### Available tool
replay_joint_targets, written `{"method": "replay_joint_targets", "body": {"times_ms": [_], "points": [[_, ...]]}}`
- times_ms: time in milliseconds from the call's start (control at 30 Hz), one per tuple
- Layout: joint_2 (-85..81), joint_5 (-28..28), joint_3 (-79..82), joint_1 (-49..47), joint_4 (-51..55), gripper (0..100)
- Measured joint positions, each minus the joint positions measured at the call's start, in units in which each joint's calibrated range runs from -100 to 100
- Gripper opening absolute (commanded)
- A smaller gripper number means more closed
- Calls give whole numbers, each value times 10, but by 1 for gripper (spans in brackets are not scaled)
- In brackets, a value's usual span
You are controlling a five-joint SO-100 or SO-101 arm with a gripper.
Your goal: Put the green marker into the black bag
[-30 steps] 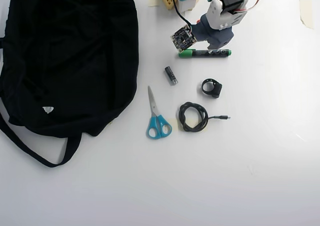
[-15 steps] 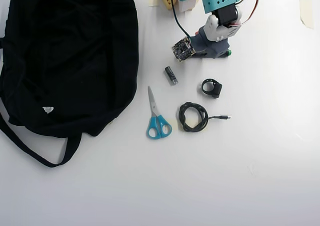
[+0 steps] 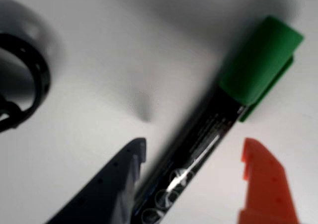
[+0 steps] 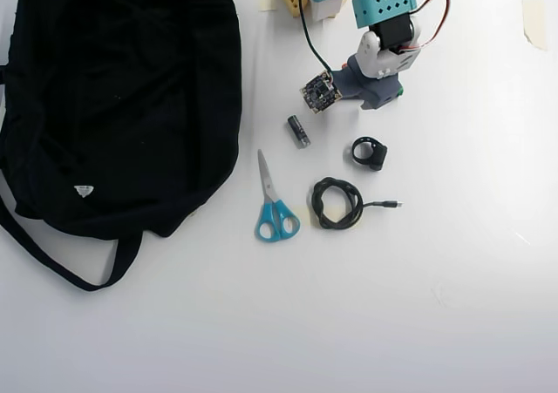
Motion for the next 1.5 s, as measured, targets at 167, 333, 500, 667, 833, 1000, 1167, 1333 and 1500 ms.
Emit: {"method": "replay_joint_targets", "body": {"times_ms": [167,333,500,667,833,1000,1167,1333,1500], "points": [[4,0,0,-4,0,25],[37,0,-2,-7,-7,25],[42,0,-8,-5,-18,24],[42,0,-8,-5,-20,16],[42,0,-9,-5,-19,11],[42,0,-9,-5,-19,4],[42,0,-9,-4,-20,2],[42,0,-9,-4,-20,2],[42,0,-9,-4,-20,2]]}}
